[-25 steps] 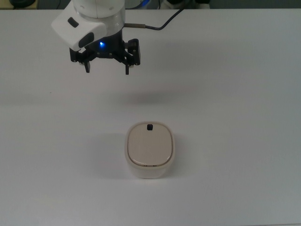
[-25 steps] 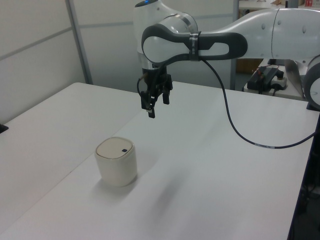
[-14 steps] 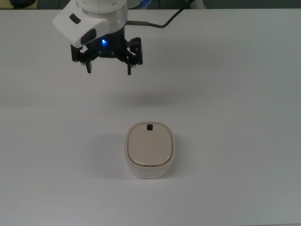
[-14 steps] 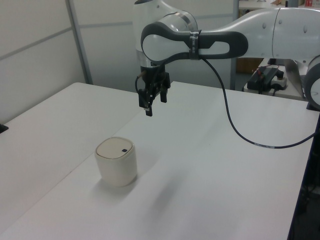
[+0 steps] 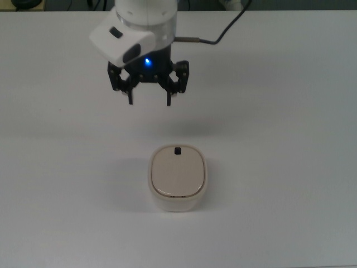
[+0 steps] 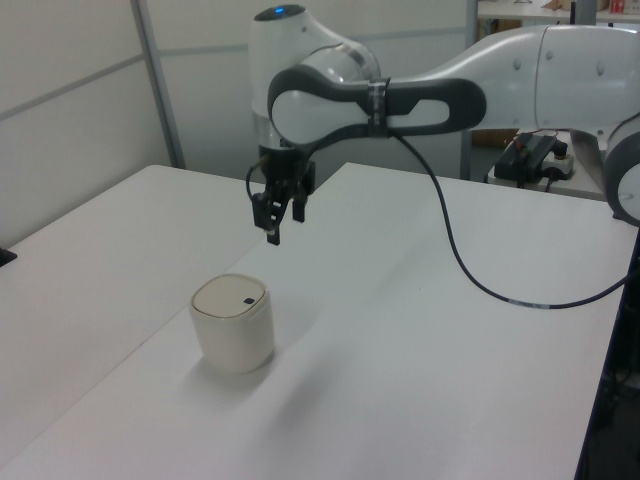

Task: Open the trash can
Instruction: 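Move the gripper down toward the dark tab on the trash can lid, then press the gripper fingers onto the lid tab to flip the lid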

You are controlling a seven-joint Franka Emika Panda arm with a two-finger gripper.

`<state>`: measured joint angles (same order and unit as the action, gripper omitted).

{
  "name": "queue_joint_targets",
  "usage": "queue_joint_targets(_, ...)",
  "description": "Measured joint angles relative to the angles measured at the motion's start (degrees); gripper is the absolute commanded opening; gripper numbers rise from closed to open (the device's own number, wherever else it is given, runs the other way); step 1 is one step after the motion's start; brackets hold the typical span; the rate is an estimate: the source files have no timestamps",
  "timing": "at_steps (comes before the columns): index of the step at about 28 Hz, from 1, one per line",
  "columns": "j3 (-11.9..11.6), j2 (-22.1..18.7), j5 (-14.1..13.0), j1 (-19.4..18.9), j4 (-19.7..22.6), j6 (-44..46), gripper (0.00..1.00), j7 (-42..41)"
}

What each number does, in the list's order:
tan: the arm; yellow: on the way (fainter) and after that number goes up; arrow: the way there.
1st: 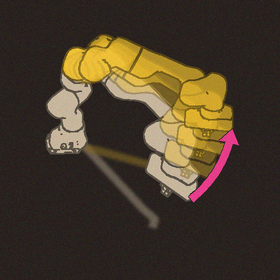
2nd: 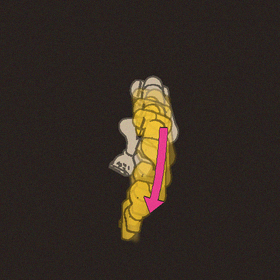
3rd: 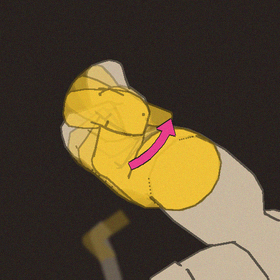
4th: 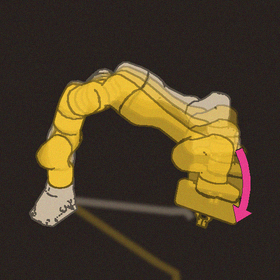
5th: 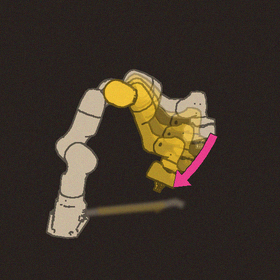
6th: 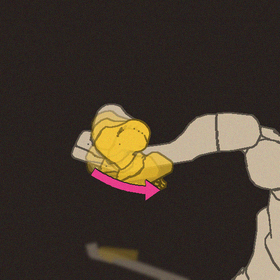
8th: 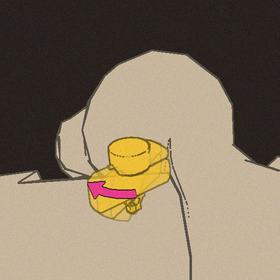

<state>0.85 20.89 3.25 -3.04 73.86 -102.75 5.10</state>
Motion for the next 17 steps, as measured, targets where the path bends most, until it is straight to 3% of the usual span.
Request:
queue_joint_targets(4,0.0,2.01,0.0,-0.78,0.09,-2.96,0.4,0.9)
queue_joint_targets(5,0.0,2.6,0.0,-0.94,0.11,-3.81,0.29,1.13)
queue_joint_targets(11,0.0,6.16,0.09,-1.99,0.16,-7.74,0.0,3.04)
queue_joint_targets(17,0.0,7.99,0.88,-3.15,0.14,-9.11,0.0,5.07)
